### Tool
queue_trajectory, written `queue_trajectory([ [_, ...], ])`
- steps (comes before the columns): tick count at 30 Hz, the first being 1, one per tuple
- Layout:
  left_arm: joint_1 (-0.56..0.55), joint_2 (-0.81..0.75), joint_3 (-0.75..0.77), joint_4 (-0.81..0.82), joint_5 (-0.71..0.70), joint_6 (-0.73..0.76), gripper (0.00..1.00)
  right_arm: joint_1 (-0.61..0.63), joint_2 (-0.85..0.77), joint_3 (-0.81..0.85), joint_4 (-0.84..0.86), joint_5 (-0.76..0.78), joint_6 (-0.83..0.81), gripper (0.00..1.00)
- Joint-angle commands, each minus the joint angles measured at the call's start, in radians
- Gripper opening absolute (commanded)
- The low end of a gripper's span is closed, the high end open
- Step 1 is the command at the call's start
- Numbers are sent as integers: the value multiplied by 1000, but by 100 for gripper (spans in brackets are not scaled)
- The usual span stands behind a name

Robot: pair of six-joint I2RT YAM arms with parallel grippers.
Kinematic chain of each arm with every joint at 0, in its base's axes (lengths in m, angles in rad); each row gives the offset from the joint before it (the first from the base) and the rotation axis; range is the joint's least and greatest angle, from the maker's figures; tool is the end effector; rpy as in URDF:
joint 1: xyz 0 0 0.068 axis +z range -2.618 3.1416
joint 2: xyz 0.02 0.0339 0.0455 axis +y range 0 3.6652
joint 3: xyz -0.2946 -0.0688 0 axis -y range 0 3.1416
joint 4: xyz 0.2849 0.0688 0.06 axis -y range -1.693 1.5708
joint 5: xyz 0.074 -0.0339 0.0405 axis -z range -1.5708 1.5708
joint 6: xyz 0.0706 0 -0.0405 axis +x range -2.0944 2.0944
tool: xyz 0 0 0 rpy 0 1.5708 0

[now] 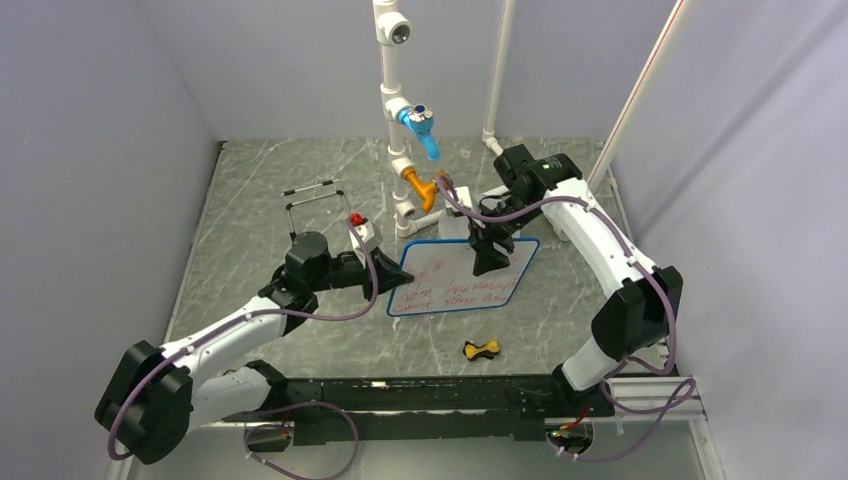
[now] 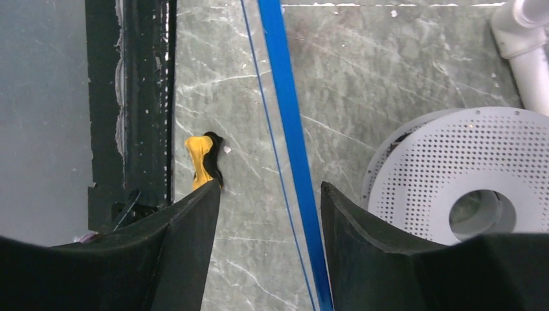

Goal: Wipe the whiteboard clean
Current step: Adjust the whiteboard at the center of the board.

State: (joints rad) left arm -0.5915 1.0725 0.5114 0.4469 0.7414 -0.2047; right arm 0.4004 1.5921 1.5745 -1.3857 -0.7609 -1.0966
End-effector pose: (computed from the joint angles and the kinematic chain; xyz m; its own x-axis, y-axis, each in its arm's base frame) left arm 0.2038 -0.1944 0.2571 -0.2894 0.0138 -0.9571 0.9287 0.2461 -0.2773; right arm 0.2877 0.1747 0.3396 -0.0693 -0.7290 -0.6810 -0.9851 -0.0578 0.1621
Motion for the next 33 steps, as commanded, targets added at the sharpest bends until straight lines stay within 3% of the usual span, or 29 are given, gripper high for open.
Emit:
queue_trajectory([
  [1,-3,17,42,102,35,6,0,32,14,-11,19,10,-30,55],
  [11,-3,38,37,103,25,14,0,37,67,20,-39,58,-101,6],
  [14,-1,41,31,108,21,14,0,35,70,29,-39,74,-89,6],
  [18,3,38,19,114,18,14,0,29,62,41,-51,80,-93,34],
  [21,13,34,7,121,19,9,0,18,50,46,-59,78,-103,39],
  [25,22,33,-4,130,24,3,0,12,58,60,-92,67,-124,30],
  [27,22,35,-1,130,26,2,0,11,68,66,-104,60,-132,19],
  [29,22,36,0,132,26,1,0,11,74,69,-112,49,-137,0],
  [33,24,21,-2,142,4,-17,2,11,70,69,-108,53,-125,0],
])
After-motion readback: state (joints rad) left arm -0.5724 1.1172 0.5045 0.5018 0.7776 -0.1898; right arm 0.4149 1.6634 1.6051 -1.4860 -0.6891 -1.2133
